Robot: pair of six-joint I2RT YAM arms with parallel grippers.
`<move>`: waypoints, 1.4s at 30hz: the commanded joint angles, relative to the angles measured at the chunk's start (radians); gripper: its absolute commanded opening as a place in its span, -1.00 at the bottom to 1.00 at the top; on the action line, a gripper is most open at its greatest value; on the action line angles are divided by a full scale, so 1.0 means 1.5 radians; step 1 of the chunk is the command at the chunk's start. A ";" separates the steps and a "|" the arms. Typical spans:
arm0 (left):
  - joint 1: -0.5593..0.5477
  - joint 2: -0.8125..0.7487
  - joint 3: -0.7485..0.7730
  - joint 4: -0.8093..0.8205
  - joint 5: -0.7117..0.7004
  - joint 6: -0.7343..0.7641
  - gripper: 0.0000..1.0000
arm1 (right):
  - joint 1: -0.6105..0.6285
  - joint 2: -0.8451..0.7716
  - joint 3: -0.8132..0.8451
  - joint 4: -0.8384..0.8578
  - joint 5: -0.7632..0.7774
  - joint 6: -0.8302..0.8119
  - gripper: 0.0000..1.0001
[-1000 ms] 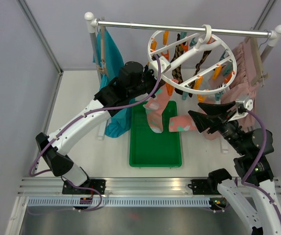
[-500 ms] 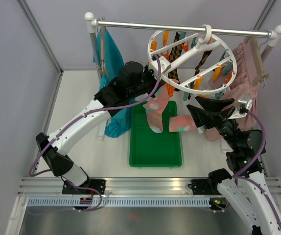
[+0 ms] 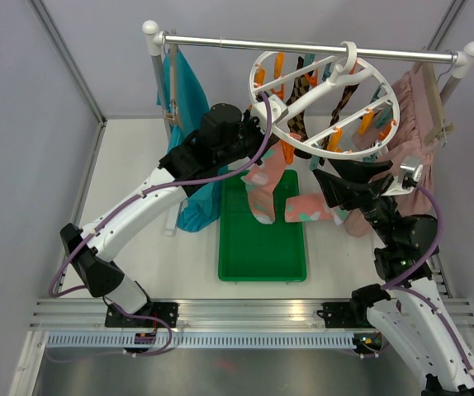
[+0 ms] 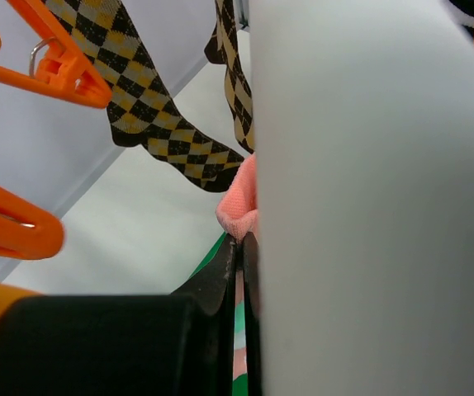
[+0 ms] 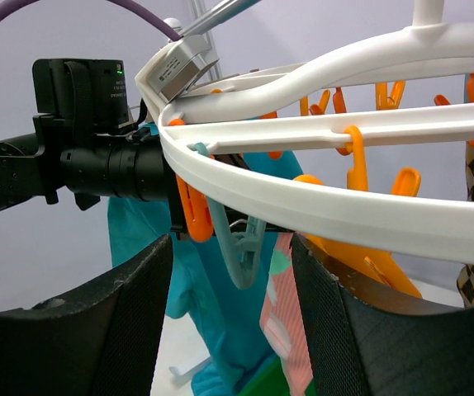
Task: Clip the socks to the hanger
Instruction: Clamp the sock onto the hanger.
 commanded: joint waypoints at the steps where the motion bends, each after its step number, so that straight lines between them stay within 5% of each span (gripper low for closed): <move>1: -0.004 0.002 0.030 0.017 -0.010 0.025 -0.95 | 0.000 0.019 -0.005 0.080 -0.005 0.017 0.32; 42: -0.005 0.000 0.030 0.015 -0.008 0.024 -0.95 | 0.069 0.112 0.000 0.205 0.054 0.013 0.29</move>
